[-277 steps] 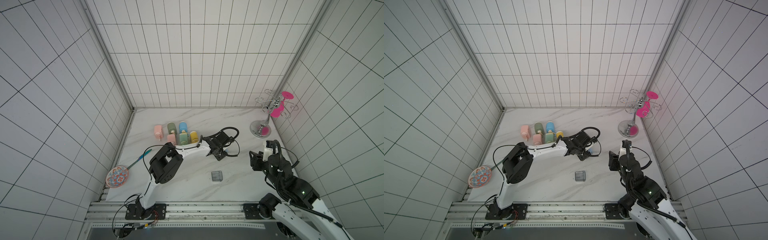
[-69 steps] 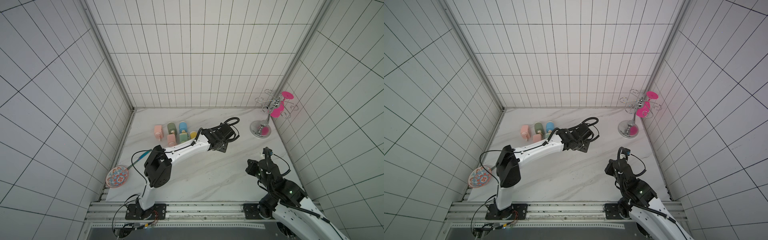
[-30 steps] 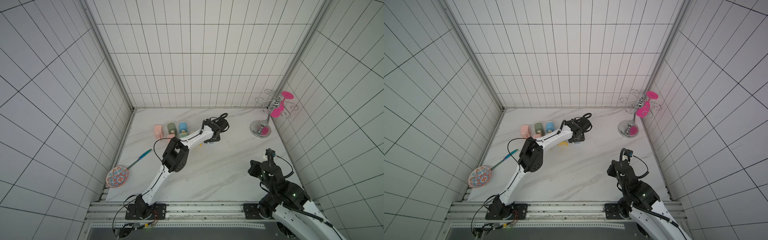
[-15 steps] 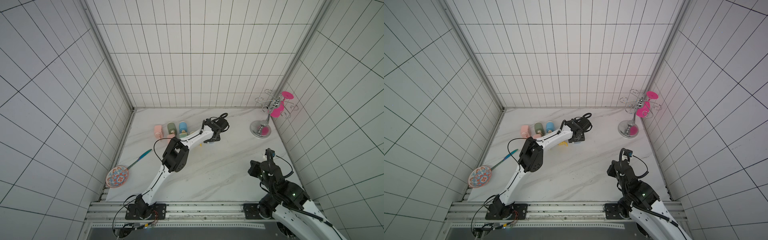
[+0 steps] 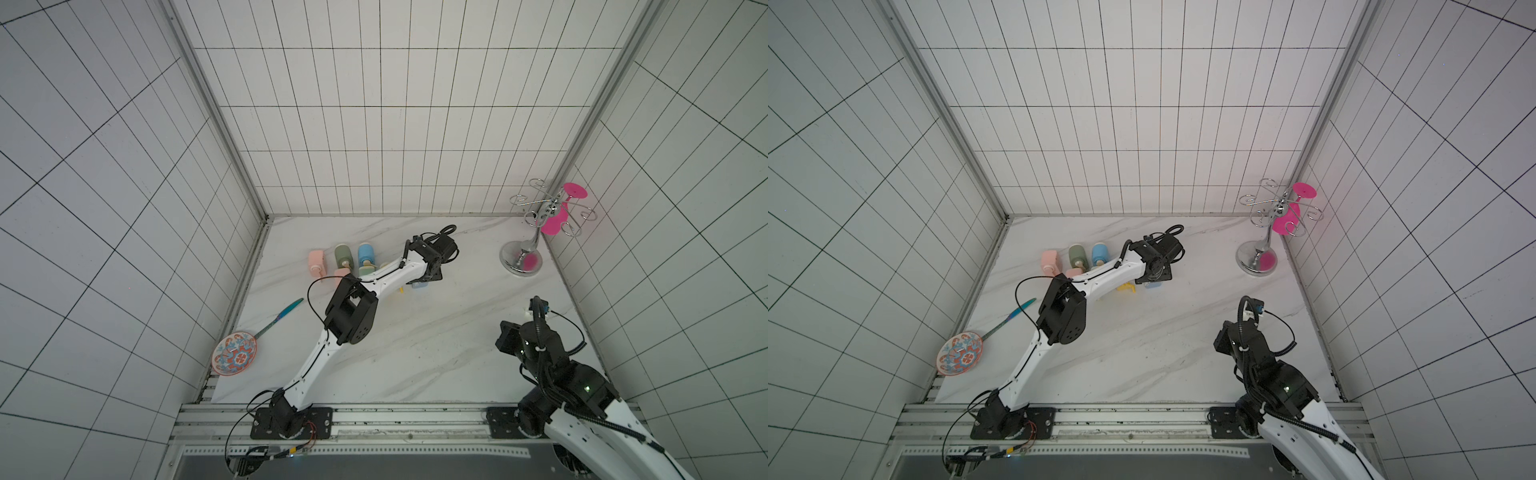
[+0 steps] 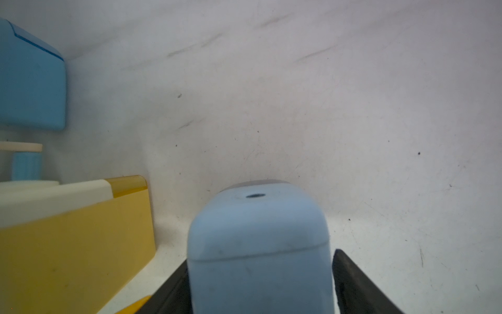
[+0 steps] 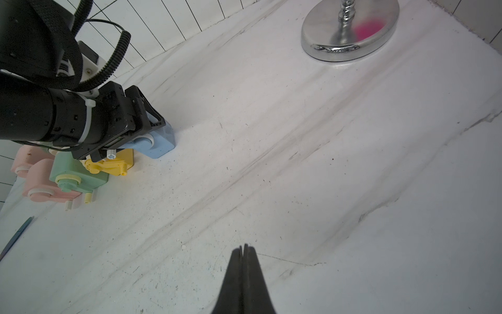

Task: Put the tray back into the pencil sharpener
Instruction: Place the pencil sharpener at the center of the board, then reset both arms

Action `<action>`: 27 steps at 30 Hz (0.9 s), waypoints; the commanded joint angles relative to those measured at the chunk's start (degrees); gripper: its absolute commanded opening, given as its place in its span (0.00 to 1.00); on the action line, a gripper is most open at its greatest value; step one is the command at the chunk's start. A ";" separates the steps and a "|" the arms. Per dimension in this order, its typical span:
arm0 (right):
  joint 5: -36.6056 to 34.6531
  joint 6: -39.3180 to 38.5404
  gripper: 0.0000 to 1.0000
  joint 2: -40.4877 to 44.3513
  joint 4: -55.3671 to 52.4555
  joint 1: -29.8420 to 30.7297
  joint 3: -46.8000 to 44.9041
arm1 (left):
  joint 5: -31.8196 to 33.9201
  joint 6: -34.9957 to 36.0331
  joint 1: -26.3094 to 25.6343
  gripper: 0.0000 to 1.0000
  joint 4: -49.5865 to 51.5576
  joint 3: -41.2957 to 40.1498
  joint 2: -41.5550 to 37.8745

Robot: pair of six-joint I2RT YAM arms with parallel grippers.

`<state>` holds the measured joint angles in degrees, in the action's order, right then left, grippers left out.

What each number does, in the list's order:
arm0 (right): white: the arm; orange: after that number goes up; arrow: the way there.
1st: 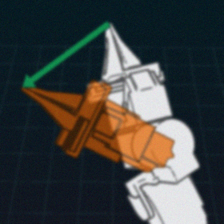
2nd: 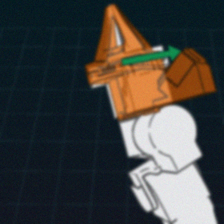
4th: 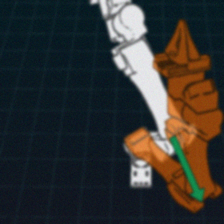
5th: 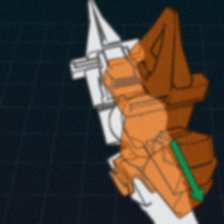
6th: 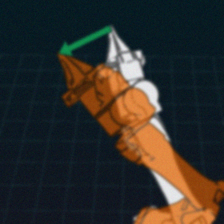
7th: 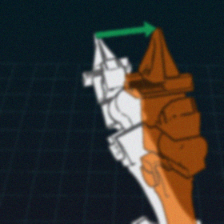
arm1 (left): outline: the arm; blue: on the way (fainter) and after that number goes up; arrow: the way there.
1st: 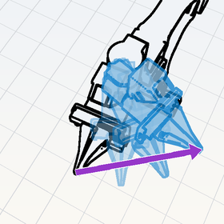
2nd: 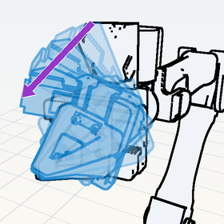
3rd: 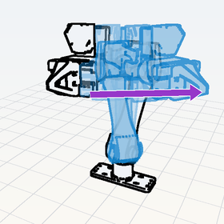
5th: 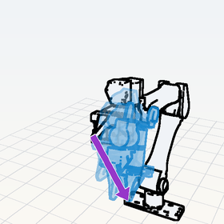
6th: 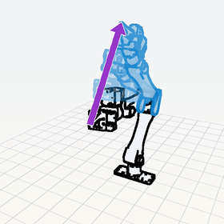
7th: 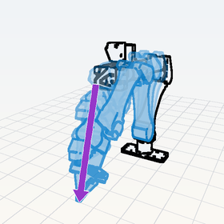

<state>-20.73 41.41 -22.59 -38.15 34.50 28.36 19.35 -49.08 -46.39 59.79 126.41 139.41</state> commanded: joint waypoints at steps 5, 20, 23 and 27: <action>-0.57 -1.11 0.00 -0.40 -0.96 -0.28 0.73 | 5.30 3.98 -0.88 0.92 -4.00 0.41 -4.90; -6.92 -8.07 0.05 0.87 1.49 -0.33 1.52 | 26.78 8.47 -3.75 0.97 -30.50 -42.57 -42.73; -10.30 -11.60 0.13 1.36 4.94 -0.51 1.10 | 28.41 13.72 -2.73 0.96 -42.65 -60.25 -56.29; -14.18 -16.49 0.20 0.42 12.11 -1.95 -0.49 | 24.40 19.31 3.59 0.97 -51.43 -78.69 -71.47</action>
<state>-29.71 30.11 -21.89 -32.71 33.85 28.32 43.42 -34.65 -46.35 20.05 55.40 73.78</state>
